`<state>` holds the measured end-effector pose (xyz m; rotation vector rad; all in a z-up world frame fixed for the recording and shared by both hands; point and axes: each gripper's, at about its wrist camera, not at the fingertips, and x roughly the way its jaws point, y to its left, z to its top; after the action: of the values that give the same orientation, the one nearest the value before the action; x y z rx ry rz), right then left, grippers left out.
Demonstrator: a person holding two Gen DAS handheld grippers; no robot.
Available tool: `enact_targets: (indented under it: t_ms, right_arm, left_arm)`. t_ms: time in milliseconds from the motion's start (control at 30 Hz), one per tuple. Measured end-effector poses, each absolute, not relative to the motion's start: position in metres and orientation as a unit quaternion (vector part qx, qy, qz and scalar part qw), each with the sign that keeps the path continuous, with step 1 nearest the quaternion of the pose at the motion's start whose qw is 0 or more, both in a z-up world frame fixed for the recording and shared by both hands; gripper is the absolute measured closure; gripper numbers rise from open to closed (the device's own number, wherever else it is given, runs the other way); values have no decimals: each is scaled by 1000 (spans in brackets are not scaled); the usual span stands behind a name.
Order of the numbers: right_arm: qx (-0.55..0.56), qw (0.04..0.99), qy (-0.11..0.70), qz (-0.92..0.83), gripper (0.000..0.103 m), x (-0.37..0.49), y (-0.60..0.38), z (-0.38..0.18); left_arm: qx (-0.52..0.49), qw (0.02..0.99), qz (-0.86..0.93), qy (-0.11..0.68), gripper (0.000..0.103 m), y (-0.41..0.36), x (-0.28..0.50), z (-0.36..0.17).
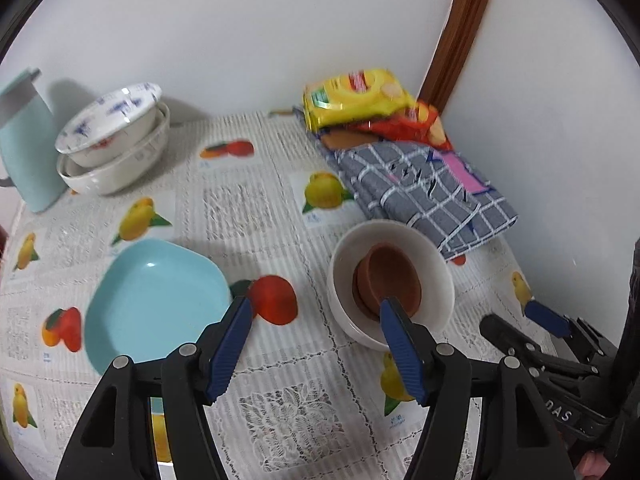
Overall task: Organize plates and bowls
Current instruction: 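Reach both grippers to the white bowl rim and close on it, then lift the white bowl holding the brown bowls with both grippers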
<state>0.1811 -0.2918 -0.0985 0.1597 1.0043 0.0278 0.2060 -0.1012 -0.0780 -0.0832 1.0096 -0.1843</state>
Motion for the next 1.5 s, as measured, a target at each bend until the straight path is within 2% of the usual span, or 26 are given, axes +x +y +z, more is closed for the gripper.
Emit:
enact_targets:
  t_ms: [333, 600, 800, 1000, 1067, 1133, 1267, 1333, 1400, 1433, 1500]
  right_arm:
    - [58, 866, 497, 14, 24, 228, -287, -125]
    - [51, 849, 526, 8, 47, 253, -286, -146]
    - [47, 840, 540, 8, 47, 263, -281, -161]
    - [39, 842, 538, 1, 47, 266, -277, -166]
    - [45, 842, 537, 5, 47, 266, -279, -166]
    - [55, 841, 538, 9, 47, 266, -281, -167]
    - [84, 839, 537, 19, 48, 267, -287, -170]
    - [101, 837, 538, 28, 53, 268, -289, -172]
    - [122, 834, 536, 42, 65, 267, -289, -173]
    - [127, 834, 535, 46, 67, 266, -288, -172]
    - [138, 833, 534, 53, 81, 265, -286, -172]
  left_arm:
    - [-31, 847, -81, 524, 38, -111, 246, -110]
    - [1, 834, -73, 547, 38, -123, 264, -130]
    - [-2, 825, -79, 560, 40, -124, 271, -138]
    - [1, 802, -86, 592, 56, -128, 276, -154]
    - [0, 800, -89, 594, 58, -130, 276, -158]
    - [-2, 800, -94, 592, 65, -133, 275, -159]
    - [-7, 801, -94, 591, 70, -133, 275, -159]
    - [-15, 803, -98, 588, 77, -133, 273, -160]
    - [-13, 807, -103, 582, 84, -137, 271, -160]
    - [-11, 807, -105, 581, 88, -137, 269, -159]
    - [-13, 811, -100, 577, 89, -140, 267, -158]
